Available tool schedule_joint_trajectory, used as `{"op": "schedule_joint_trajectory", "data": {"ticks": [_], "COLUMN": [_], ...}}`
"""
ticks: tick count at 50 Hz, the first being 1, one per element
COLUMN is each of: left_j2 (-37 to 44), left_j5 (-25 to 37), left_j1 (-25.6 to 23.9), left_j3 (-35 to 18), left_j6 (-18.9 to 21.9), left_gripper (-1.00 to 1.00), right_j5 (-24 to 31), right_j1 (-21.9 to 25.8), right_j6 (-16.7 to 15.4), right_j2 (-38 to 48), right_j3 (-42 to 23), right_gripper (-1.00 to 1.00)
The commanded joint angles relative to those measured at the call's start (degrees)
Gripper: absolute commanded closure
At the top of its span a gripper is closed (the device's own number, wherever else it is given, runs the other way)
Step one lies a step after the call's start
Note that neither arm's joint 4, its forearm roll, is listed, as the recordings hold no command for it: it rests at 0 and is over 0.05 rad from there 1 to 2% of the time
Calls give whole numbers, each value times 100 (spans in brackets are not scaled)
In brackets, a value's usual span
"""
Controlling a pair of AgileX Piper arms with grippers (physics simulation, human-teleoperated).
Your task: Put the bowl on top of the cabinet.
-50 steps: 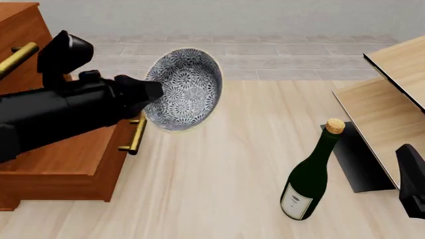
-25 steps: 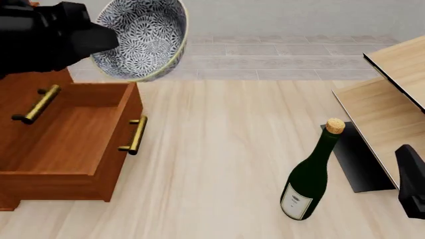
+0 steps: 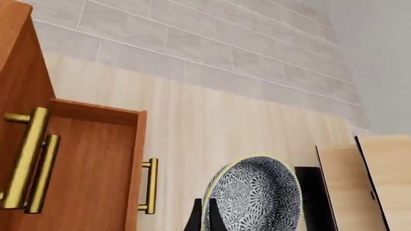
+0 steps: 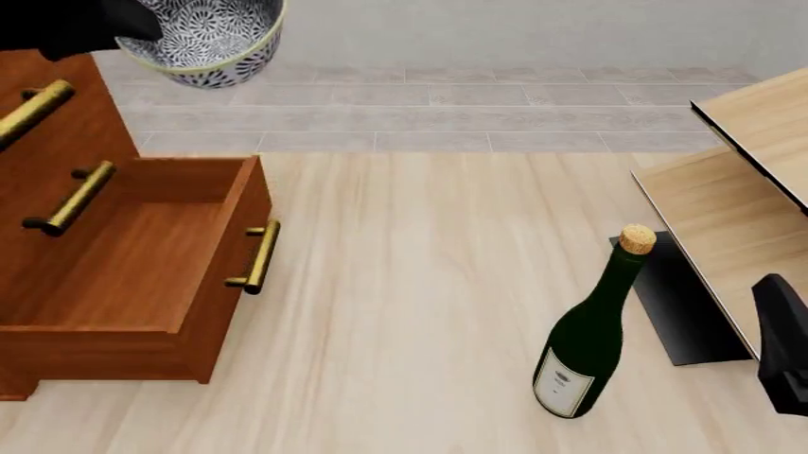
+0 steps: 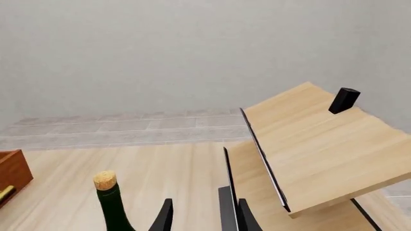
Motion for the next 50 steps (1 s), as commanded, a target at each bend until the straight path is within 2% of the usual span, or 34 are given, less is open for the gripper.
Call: {"op": "schedule_joint_trajectory", "data": {"ticks": [1, 5, 6, 11, 12, 20, 25, 26, 31, 35, 37, 39, 42, 44, 50], "left_j2": [492, 691, 698, 820, 860, 1028, 1182, 1268, 1349, 1475, 1517, 1528, 1572, 1524, 1440], "left_j5": [552, 794, 818, 1026, 1081, 1400, 1667, 1818, 2038, 2293, 2333, 2334, 2338, 2338, 2338], "left_j1": [472, 626, 620, 579, 489, 482, 538, 494, 532, 734, 790, 1113, 1160, 1409, 1497], "left_j3": [-775, -938, -921, -1140, -1140, -1237, -1515, -1603, -1919, -2300, -2310, -2372, -2321, -2218, -2261], "left_j6": [-13, -125, -275, -431, -611, -1062, -1111, -1254, -1283, -1110, -1054, -900, -915, -832, -886], "left_gripper": [100, 100, 100, 100, 100, 100, 100, 100, 100, 100, 100, 100, 100, 100, 100], "right_j5": [-11, -1, 1, 18, 2, -2, 3, -8, -8, -11, -15, -9, -9, -18, -9], "right_j1": [0, 2, 1, 2, 7, 16, 18, 24, 18, 8, 9, 8, 6, -4, 6], "right_j6": [9, 8, 8, 5, -2, -22, -30, -37, -44, -41, -41, -39, -37, -32, -41], "right_j2": [0, 0, 0, 0, 0, 0, 0, 0, 0, 0, 0, 0, 0, 0, 0], "right_j3": [4, -6, -8, -21, -3, 1, -4, 6, 2, 0, 2, -2, -4, 6, 7], "right_gripper": [-100, -100, -100, -100, -100, -100, -100, -100, -100, -100, -100, -100, -100, -100, -100]}}
